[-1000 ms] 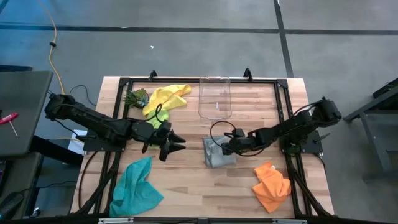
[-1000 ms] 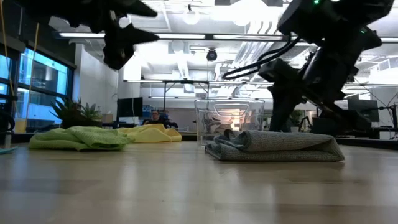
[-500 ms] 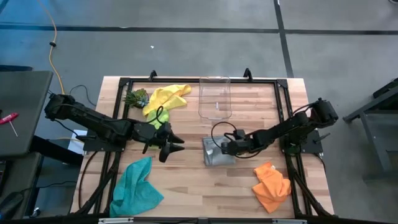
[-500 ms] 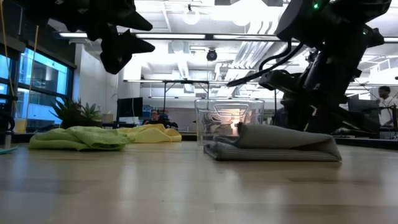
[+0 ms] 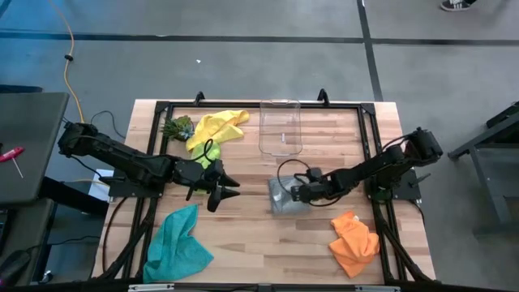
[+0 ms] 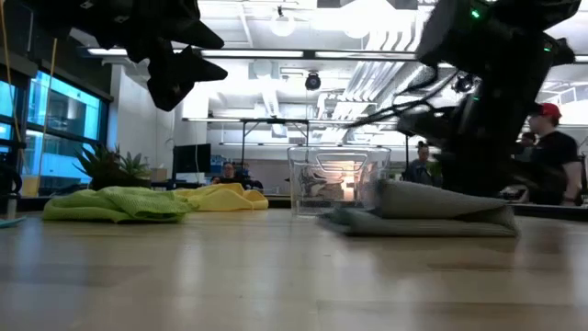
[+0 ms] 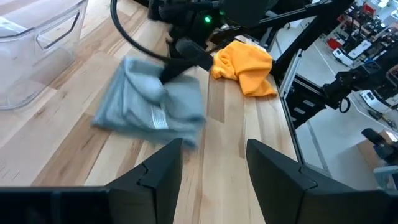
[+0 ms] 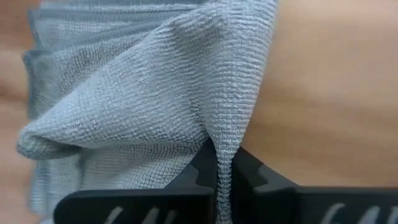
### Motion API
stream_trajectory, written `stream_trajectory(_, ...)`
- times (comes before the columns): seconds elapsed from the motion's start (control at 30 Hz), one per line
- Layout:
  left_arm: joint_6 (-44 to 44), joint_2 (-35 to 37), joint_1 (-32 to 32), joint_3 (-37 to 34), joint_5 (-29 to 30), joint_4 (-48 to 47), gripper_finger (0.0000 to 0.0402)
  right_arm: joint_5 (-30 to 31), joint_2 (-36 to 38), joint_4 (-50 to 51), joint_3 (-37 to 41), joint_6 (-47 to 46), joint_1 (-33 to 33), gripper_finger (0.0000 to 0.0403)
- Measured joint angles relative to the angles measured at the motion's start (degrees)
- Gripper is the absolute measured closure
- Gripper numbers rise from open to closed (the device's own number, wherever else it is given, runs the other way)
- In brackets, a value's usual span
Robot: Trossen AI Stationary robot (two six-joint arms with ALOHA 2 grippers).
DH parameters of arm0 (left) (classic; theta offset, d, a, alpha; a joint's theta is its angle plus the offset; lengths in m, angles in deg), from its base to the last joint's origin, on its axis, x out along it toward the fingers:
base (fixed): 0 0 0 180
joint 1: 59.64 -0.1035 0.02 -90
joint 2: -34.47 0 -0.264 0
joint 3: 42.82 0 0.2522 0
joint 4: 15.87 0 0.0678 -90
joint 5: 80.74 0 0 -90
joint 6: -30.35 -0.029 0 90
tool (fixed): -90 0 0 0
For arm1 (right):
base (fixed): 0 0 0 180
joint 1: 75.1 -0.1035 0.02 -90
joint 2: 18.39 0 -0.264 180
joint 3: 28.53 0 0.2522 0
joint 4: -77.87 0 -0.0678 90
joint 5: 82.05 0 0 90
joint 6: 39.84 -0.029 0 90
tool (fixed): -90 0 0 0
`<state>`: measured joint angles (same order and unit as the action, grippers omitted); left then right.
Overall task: Fold microfiber towels
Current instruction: Put the gray microfiber cloth into the transparent bin
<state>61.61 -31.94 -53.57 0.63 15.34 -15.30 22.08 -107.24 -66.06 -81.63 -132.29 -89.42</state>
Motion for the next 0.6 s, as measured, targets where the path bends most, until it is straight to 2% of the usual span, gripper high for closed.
stream_trajectory(0.13,0.0,0.0,0.0,0.0,2.3,0.0,0.0234,0.6,5.9,6.4,0.0,1.1,0.0,0.0402)
stream_trajectory(0.37,0.0,0.0,0.0,0.0,2.5,0.0,0.0234,0.7,18.7,15.0,-1.5,5.0,-0.3,0.0402)
stream_trajectory(0.6,0.0,0.0,0.0,0.0,3.2,0.2,0.0234,1.8,24.0,31.2,-10.4,9.9,-0.3,0.0403)
